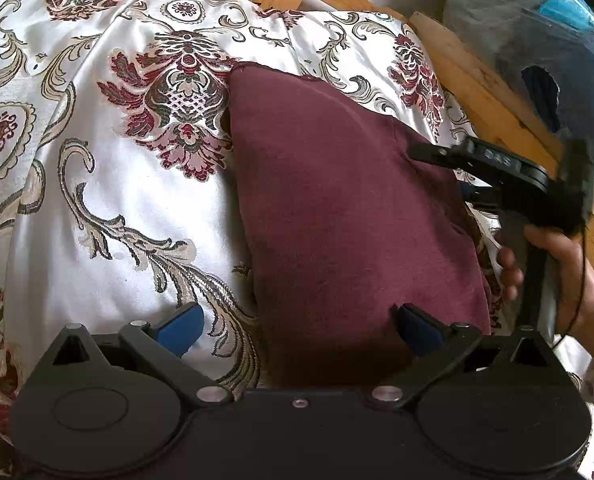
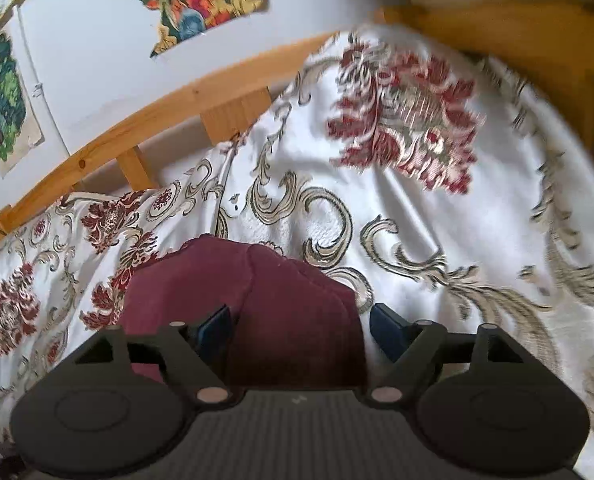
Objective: Fold small clothes
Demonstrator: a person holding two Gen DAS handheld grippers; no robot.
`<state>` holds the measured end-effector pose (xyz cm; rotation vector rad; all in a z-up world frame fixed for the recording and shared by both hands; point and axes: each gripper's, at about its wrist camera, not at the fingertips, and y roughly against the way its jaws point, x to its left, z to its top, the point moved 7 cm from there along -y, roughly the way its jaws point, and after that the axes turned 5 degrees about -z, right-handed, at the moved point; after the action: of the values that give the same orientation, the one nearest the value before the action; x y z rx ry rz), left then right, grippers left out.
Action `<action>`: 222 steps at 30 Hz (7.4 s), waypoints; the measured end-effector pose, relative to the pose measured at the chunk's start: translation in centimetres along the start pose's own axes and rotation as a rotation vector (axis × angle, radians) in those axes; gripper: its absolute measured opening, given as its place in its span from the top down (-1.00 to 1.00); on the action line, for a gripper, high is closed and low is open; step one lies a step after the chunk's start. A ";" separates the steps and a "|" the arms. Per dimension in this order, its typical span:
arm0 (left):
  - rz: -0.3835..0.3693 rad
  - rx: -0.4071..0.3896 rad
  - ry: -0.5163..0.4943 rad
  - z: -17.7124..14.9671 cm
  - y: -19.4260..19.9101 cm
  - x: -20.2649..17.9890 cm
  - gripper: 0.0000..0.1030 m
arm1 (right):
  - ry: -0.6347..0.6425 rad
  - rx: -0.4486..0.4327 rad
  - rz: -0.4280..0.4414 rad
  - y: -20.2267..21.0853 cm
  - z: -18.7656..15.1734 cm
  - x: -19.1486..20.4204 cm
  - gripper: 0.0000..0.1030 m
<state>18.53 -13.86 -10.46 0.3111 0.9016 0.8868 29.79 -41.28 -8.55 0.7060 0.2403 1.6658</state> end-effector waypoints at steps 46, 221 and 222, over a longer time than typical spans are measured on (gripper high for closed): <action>-0.006 -0.003 0.001 0.0 0.0 0.1 -0.99 | 0.321 -0.072 0.011 -0.4 1.1 5.4 0.64; 0.595 -0.442 -0.203 -3.3 21.3 1.9 -0.99 | 0.230 -0.345 -0.123 16.9 -13.1 17.8 -1.00; 0.596 -0.442 -0.203 -3.3 21.3 1.9 -0.99 | 0.231 -0.346 -0.122 16.9 -13.1 17.8 -1.00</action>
<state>5.16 0.41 -1.25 0.2809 0.4005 1.5428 7.32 -25.37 -4.43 0.2354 0.1492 1.6178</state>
